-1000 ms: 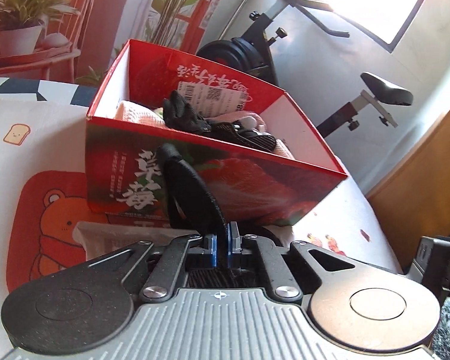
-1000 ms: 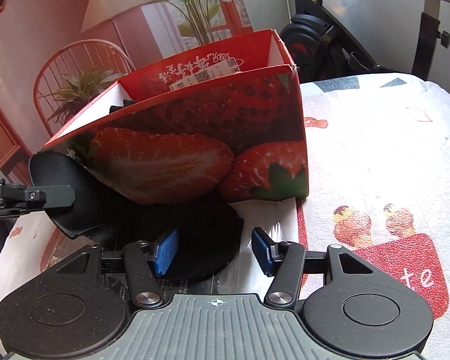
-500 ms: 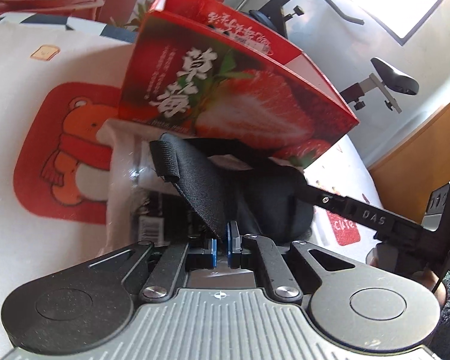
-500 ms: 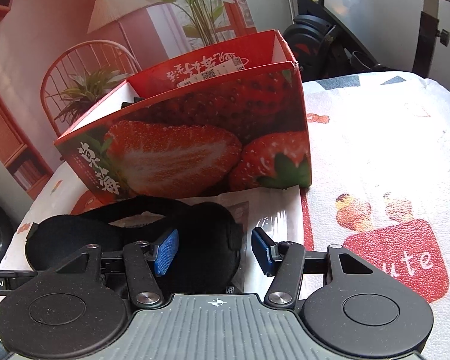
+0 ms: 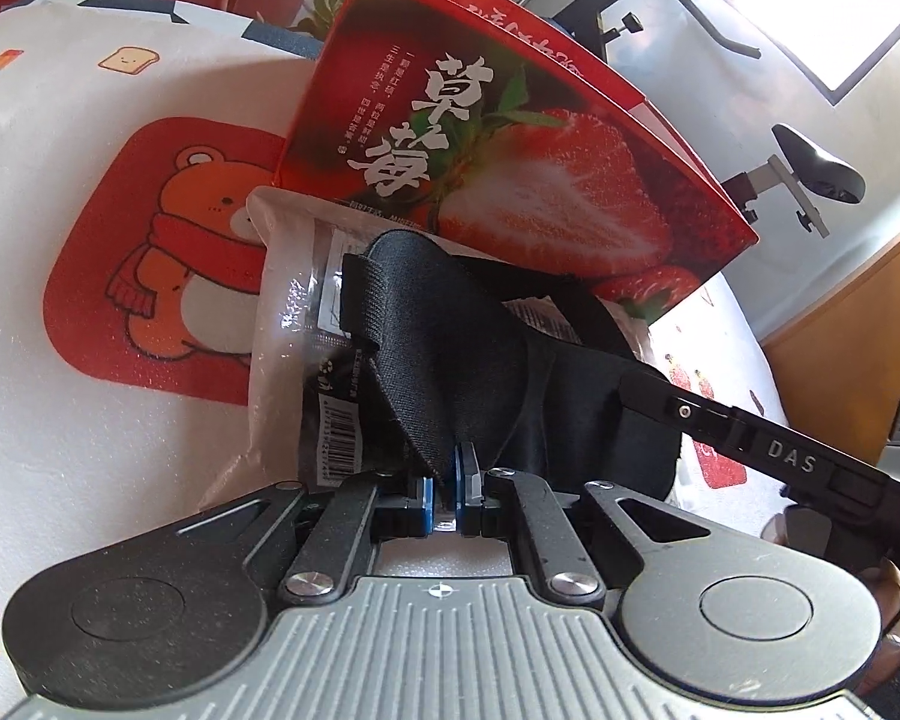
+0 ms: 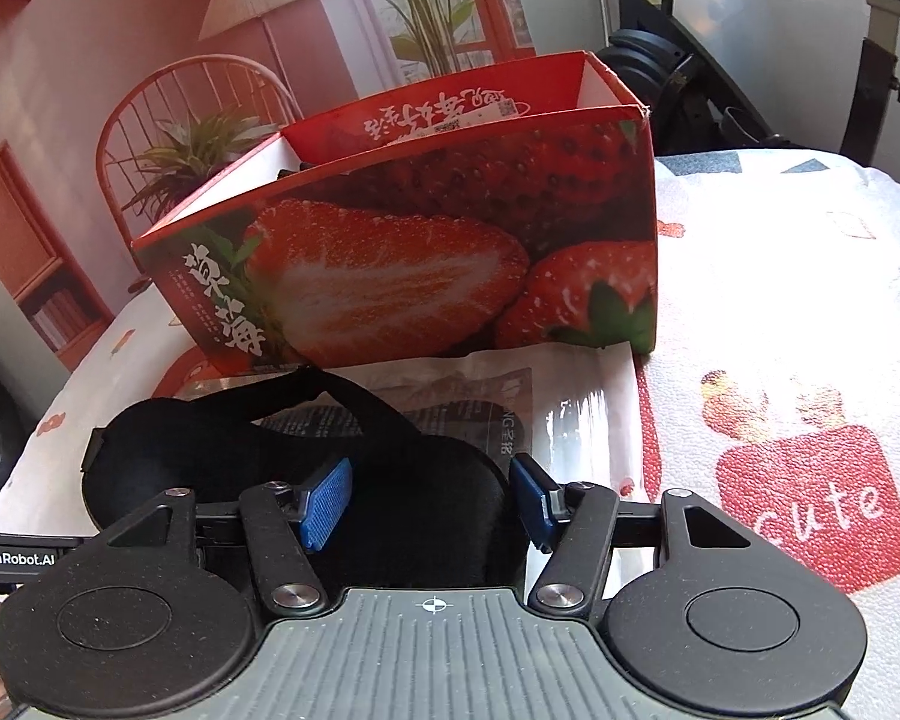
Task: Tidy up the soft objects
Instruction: 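Close both grippers on the black eye mask strap, then lift the black eye mask with both grippers over the red box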
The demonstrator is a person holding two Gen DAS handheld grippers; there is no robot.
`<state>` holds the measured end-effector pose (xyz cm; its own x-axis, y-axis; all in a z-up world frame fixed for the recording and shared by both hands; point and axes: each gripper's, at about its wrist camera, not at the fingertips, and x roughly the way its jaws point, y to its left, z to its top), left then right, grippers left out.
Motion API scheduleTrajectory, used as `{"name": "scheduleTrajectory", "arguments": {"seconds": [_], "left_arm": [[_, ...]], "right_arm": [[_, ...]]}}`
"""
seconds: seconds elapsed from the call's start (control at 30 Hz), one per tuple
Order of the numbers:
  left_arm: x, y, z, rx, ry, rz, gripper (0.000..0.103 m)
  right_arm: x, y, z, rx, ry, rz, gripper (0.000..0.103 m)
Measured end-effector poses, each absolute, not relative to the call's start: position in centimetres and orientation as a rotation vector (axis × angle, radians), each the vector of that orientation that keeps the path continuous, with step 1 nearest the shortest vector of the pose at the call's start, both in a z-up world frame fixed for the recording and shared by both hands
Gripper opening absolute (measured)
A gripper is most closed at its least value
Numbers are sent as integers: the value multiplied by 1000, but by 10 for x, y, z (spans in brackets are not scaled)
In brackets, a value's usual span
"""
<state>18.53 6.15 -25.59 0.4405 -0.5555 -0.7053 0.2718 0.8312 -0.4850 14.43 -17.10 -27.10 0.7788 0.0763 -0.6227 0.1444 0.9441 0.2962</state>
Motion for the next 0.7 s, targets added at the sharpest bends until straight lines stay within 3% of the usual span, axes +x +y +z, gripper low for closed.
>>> {"name": "scheduleTrajectory", "arguments": {"seconds": [0.53, 0.6, 0.7], "left_arm": [[177, 50, -259, -307, 961, -504, 7], [176, 49, -259, -301, 963, -508, 7], [175, 48, -259, -295, 967, -514, 7]], "right_arm": [[109, -173, -278, 382, 754, -39, 57], [110, -171, -277, 380, 750, -33, 55], [110, -167, -270, 356, 725, -26, 44]]}}
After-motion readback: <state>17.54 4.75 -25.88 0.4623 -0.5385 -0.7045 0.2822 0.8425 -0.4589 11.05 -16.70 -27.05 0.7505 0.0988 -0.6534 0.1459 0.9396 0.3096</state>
